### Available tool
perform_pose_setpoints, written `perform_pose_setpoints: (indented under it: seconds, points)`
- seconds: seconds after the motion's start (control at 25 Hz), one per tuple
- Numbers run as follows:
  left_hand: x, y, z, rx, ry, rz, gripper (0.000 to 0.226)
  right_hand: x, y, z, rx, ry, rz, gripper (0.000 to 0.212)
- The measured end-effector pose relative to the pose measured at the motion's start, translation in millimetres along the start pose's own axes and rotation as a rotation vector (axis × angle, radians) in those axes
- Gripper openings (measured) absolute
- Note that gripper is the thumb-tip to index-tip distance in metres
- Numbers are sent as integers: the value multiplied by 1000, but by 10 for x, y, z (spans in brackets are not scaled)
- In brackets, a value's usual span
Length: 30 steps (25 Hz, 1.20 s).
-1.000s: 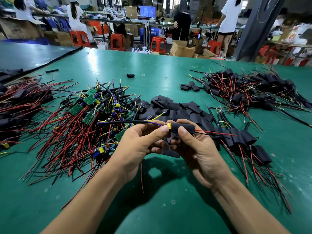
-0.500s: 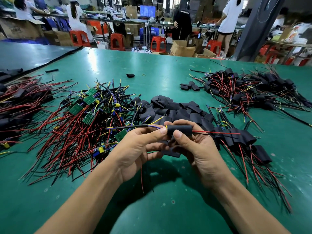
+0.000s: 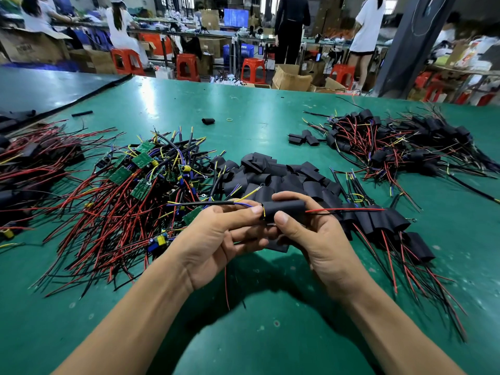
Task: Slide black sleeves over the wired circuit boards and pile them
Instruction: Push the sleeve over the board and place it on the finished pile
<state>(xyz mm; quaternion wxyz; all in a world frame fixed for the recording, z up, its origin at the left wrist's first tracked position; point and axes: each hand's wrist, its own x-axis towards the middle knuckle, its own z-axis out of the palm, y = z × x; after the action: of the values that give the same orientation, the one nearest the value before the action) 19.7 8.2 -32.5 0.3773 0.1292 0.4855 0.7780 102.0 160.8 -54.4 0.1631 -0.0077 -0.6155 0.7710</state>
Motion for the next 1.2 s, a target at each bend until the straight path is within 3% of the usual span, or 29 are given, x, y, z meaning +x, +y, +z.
perform_pose_setpoints:
  seconds: [0.16,0.36,0.52,0.64,0.8,1.0,1.08,1.2]
  points:
    - [14,-7,-5,4,21,37,10,-1,3,11,-65,-20,-16,36]
    - [17,-44,40,71,-12,71,31,-3,52,53,-106,-8,54,61]
    - [29,-73,26,164,53,119,38,-23,154,109,-178,-17,113,77]
    - [30,-64,23,144,55,84,34,-8,144,82,-209,-14,129,62]
    - [31,-5,34,41,44,14,29,-8,62,79,-58,20,153,42]
    - [33,-24,41,8,65,21,21,28,8,49,105,123,167,45]
    - [32,-38,54,23,68,23,29,21,1,57,114,119,179,49]
    - [41,-53,56,44,90,39,41,6,-9,66,81,101,185,39]
